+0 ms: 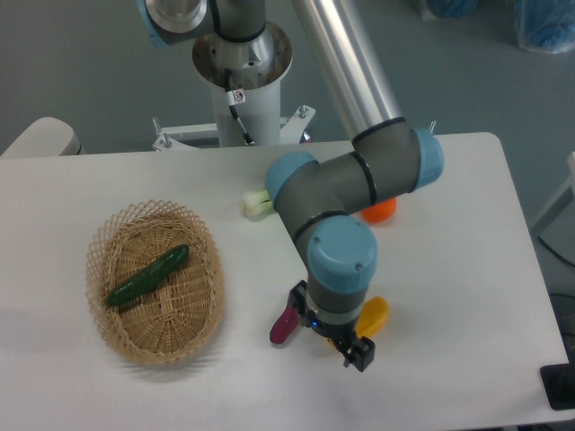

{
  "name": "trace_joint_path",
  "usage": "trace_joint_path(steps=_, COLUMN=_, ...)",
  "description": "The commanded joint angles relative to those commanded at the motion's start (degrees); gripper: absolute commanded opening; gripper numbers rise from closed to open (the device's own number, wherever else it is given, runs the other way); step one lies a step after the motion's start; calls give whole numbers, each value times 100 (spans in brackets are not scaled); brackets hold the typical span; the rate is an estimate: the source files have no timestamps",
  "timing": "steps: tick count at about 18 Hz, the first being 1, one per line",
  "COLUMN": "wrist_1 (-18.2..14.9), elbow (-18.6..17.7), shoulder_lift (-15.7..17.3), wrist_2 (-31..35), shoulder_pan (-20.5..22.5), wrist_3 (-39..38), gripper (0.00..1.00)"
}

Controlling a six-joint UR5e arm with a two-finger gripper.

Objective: Place the cucumber in the basket

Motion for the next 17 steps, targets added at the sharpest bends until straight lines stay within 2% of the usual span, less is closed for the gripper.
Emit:
trace_joint_path(steps=8, wrist_1=9, elbow=-26, shoulder_lift=-79, wrist_2=18, shoulder_pan=159, wrist_3=993, gripper=100)
trace_joint_path(steps=17, wrist_1=26, elbow=-53, shoulder_lift=-79, wrist_2=88, shoulder_pan=159, wrist_3=1047, gripper=100)
